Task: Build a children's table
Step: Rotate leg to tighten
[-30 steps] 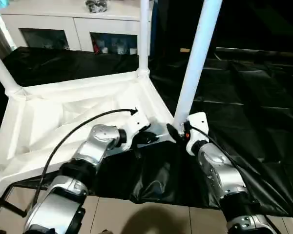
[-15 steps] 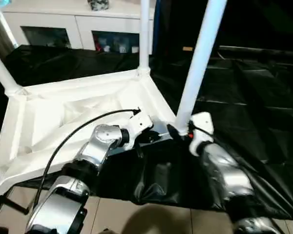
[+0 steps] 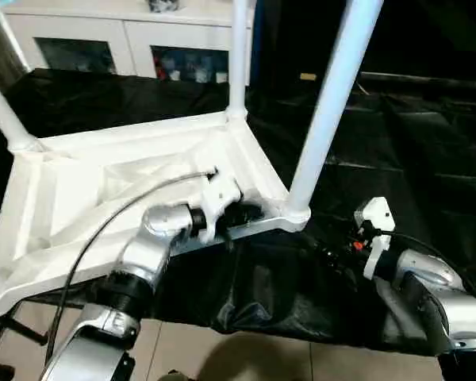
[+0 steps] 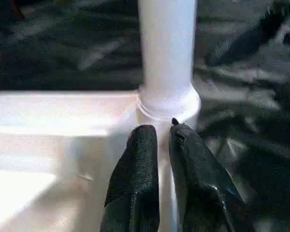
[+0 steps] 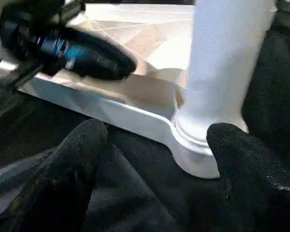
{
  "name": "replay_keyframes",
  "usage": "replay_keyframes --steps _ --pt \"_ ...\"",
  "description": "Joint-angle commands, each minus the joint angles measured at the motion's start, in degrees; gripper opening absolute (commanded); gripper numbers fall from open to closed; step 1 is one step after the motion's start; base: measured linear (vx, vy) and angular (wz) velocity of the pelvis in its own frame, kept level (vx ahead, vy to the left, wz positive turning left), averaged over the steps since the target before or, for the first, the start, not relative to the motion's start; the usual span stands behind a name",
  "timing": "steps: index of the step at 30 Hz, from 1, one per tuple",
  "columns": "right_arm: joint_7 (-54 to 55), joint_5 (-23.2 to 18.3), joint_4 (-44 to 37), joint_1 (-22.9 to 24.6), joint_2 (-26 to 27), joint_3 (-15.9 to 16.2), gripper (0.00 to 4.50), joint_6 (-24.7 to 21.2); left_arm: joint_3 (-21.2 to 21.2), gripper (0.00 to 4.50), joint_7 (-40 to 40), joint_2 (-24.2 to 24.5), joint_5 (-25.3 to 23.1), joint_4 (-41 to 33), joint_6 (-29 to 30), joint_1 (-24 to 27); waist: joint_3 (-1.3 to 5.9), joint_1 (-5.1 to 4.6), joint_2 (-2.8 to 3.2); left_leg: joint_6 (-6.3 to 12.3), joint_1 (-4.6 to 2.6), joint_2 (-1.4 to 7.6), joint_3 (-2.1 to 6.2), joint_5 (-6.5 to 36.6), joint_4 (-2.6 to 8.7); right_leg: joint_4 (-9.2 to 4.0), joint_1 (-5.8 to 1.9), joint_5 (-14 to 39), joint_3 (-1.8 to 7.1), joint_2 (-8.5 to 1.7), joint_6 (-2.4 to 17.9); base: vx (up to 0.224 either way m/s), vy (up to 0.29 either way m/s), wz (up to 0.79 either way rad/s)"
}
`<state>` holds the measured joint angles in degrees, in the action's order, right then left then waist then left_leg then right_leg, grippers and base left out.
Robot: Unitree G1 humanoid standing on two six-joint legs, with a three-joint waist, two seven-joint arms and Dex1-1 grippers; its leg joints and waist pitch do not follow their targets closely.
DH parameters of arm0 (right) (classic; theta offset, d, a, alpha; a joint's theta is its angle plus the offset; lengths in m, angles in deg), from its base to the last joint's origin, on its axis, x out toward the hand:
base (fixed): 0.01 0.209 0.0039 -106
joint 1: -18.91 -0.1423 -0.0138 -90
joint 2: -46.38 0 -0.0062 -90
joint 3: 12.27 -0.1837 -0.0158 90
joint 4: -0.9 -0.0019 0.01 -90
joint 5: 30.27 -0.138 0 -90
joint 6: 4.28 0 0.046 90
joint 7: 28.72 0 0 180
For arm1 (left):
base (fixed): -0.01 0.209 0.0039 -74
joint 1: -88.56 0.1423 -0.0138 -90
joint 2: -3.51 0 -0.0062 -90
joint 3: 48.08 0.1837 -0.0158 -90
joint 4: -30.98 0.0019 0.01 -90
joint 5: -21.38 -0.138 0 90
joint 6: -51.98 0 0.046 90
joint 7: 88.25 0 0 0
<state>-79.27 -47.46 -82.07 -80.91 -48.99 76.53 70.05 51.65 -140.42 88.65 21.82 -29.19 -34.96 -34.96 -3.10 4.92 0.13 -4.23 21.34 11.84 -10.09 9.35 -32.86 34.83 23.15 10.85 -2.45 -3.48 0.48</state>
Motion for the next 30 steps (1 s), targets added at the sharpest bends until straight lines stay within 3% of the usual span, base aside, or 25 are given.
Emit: replay_keyframes --steps 1,3,4,6,7,8,9,10,11,14,16,18,21,23,26,29,30 --pt "-0.2 -0.5 -0.7 -0.1 -0.4 0.2 3.77 -0.4 -0.2 0.58 -0.2 0.2 0.3 -0.5 0.5 0.0 3.49 -0.09 -0.74 3.27 -0.51 1.04 0.00 12.4 3.16 -4.90 -2.84 13.5 1.99 -3.65 10.3 0.000 0.000 0.00" --pt "-0.2 -0.5 -0.7 -0.1 -0.4 0.2 3.77 -0.4 -0.2 0.58 -0.2 0.2 0.3 -0.5 0.5 0.0 3.53 0.00 -0.74 2.67 -0.57 1.06 0.07 12.9 3.20 -5.03 -2.80 15.4 2.05 -3.71 9.1 0.000 0.000 0.00" --pt "-0.5 -1.3 -1.7 -0.1 -0.2 0.7 3.77 -1.3 -0.9 0.76 -1.0 1.5 1.6 -5.5 4.3 1.8 3.53 0.03 -0.66 2.57 -0.56 1.09 0.12 12.8 3.24 -5.00 -2.78 15.2 2.04 -3.71 9.1 0.000 0.000 0.00" --pt "-0.6 -1.8 -2.4 -0.1 -0.1 1.0 3.77 -1.7 -1.3 0.86 -1.5 2.3 2.4 -8.9 6.9 3.1 3.61 -0.09 -0.74 2.41 -0.34 1.35 0.24 11.9 3.36 -4.40 -3.00 12.5 2.06 -3.82 10.0 0.000 0.000 0.00" --pt "0.9 -0.5 1.9 -4.3 5.1 3.5 3.77 -0.4 -4.0 0.93 -6.1 10.8 7.2 -25.9 21.3 11.5 3.96 -0.03 -1.55 2.35 -0.65 1.77 0.38 11.4 3.24 -3.12 -2.88 11.0 2.00 -4.54 11.8 0.000 0.000 0.00" --pt "1.4 0.0 3.5 -5.8 6.9 4.4 3.77 0.1 -5.0 0.93 -7.7 13.8 9.0 -31.7 26.3 14.4 3.58 -0.88 -1.49 2.29 0.57 1.43 0.86 10.5 3.89 -3.17 -3.38 11.9 1.87 -4.61 11.6 -0.003 -0.036 -0.29" --pt "2.1 0.5 5.8 -8.0 9.5 5.5 3.77 0.7 -6.1 0.96 -9.6 17.8 10.5 -38.3 31.6 18.5 3.48 -2.59 -1.31 1.09 1.34 0.98 1.02 10.4 4.27 -3.27 -3.58 15.5 1.24 -4.11 10.4 -0.003 -0.036 -0.29" --pt "3.0 1.1 8.5 -10.5 12.4 6.7 3.77 1.1 -7.5 1.04 -11.1 21.5 12.0 -43.5 35.4 22.9 3.30 -2.89 -0.65 0.60 -0.63 1.21 0.66 13.3 3.57 -4.28 -1.92 17.4 1.59 -3.67 10.9 0.000 0.000 0.00" --pt "3.0 1.1 8.5 -10.5 12.4 6.7 3.77 1.1 -7.5 1.20 -11.1 21.5 12.0 -43.5 35.4 22.9 3.26 -2.97 -0.69 0.80 -0.61 1.16 0.56 12.9 3.54 -4.28 -2.14 15.9 1.78 -3.62 11.6 0.000 0.000 0.00" --pt "3.1 1.1 9.2 -11.6 14.0 8.0 3.77 0.9 -9.5 1.35 -10.0 23.0 12.8 -46.4 36.2 25.8 2.87 -1.72 -0.73 0.81 -1.22 1.35 0.05 14.0 3.73 -4.33 -1.69 15.1 1.81 -3.18 11.7 0.000 0.000 0.00" --pt "3.7 1.2 9.5 -12.1 14.8 8.7 3.77 0.9 -12.3 1.40 -6.1 20.8 11.6 -46.5 34.5 26.1 2.76 -0.72 -0.38 -0.33 -1.53 1.61 0.17 15.7 4.20 -4.36 -1.69 15.5 1.71 -3.08 10.7 0.000 0.000 0.00" --pt "4.0 1.4 9.7 -12.1 15.0 8.6 3.77 1.2 -13.2 1.68 -3.0 19.3 11.1 -46.4 33.8 25.4 2.89 -0.13 -0.45 -1.77 -1.90 1.56 0.29 17.3 4.33 -4.40 -1.70 15.3 1.88 -3.15 9.7 0.000 0.000 0.00" --pt "3.7 2.1 10.8 -12.3 15.2 8.1 3.77 2.3 -12.8 1.82 -0.6 19.6 12.4 -48.1 36.1 25.7 3.16 -0.36 -0.85 -2.13 -1.39 1.23 0.41 16.1 4.33 -3.93 -2.15 11.7 2.10 -3.02 9.4 0.000 0.000 0.00" --pt "4.2 2.4 11.6 -12.6 15.4 8.0 3.77 3.0 -12.5 2.03 -0.7 19.9 12.9 -49.2 37.9 26.4 3.27 -0.38 -0.35 -2.17 -1.30 1.08 0.42 15.6 4.21 -3.75 -2.24 10.6 2.19 -3.06 9.7 0.000 0.000 0.00" --pt "9.9 4.2 14.6 -14.5 16.9 7.1 3.77 5.6 -11.0 2.23 -1.9 21.1 13.5 -50.5 41.2 28.5 3.24 -0.68 -0.83 -2.40 -1.05 0.94 0.33 14.9 4.15 -3.68 -2.30 10.7 2.22 -3.14 10.2 0.000 0.000 0.00" --pt "15.4 5.6 18.3 -16.8 18.6 6.3 3.77 7.0 -10.2 2.53 -2.3 22.0 13.2 -50.5 41.4 29.8 3.23 -1.15 -0.48 -2.55 -1.17 0.89 0.38 15.4 4.03 -3.86 -2.08 12.2 2.26 -3.03 10.0 0.000 0.000 0.00" --pt "17.2 6.0 19.7 -17.7 19.3 5.9 3.77 7.6 -9.9 2.59 -2.1 22.4 13.4 -50.5 41.7 30.2 3.20 -1.30 -0.64 -2.66 -1.16 0.81 0.39 15.8 4.09 -3.95 -2.24 12.5 2.22 -2.93 9.9 0.000 0.000 0.00"
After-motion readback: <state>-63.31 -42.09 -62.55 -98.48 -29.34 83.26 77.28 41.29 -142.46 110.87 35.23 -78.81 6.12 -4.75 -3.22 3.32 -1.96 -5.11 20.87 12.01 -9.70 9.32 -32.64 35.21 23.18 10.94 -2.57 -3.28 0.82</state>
